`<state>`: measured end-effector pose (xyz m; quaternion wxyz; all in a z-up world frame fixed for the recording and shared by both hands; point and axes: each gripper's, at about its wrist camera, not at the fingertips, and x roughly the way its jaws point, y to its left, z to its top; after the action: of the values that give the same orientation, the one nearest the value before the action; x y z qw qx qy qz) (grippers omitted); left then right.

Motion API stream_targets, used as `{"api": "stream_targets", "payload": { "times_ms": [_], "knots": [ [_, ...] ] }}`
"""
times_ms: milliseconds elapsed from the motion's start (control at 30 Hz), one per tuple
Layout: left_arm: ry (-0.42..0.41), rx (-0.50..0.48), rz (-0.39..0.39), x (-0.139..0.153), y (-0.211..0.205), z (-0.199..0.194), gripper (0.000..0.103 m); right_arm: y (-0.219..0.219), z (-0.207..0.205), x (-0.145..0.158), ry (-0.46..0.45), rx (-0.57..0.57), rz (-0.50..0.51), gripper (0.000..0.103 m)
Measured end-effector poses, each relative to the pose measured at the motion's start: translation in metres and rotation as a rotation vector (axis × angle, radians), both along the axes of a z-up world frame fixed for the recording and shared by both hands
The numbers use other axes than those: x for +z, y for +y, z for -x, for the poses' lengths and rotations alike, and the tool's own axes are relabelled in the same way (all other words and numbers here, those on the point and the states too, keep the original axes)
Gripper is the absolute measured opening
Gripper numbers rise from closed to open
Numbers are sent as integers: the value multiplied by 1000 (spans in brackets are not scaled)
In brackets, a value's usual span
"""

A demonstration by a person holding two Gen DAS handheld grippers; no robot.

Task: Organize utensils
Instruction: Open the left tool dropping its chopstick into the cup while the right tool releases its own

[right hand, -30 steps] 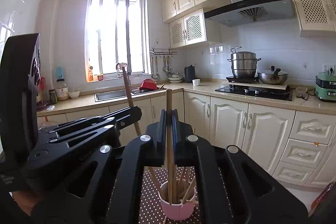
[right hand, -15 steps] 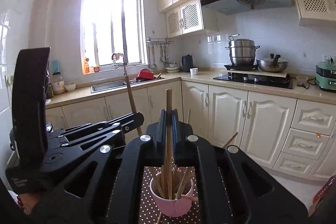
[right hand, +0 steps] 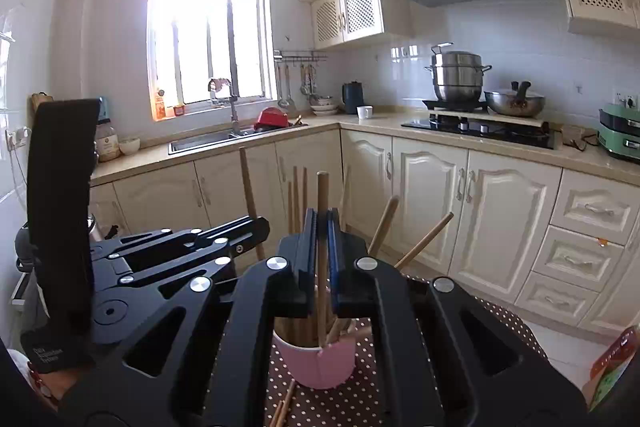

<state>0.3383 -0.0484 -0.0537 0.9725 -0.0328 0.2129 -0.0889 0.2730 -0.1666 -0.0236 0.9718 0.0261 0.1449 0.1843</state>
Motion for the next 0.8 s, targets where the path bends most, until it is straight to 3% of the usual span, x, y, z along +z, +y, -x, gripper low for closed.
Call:
{"api": "stream_targets", "payload": {
  "times_ms": [267, 300, 333, 367, 600, 667, 800],
  "knots": [
    [31, -7, -47, -11, -2, 5, 6, -6, -2, -19, 42, -14, -4, 7],
    [27, -3, -53, -11, -1, 7, 13, -7, -1, -19, 45, -16, -11, 7],
    [24, 3, -55, -10, -1, 9, 28, -9, -1, -19, 53, -15, -20, 7],
    [13, 12, -51, -9, 0, 11, 34, -11, -2, -18, 60, -14, -30, 7],
    [-13, 21, -42, 3, 6, 28, 36, -19, 10, -9, 44, -24, -51, 7],
    [-20, 28, -42, 7, 7, 35, 44, -20, 13, -6, 41, -26, -51, 7],
    [-61, 70, -68, 15, 12, 54, 50, -24, 21, -2, 31, -33, -54, 8]
  ]
}}
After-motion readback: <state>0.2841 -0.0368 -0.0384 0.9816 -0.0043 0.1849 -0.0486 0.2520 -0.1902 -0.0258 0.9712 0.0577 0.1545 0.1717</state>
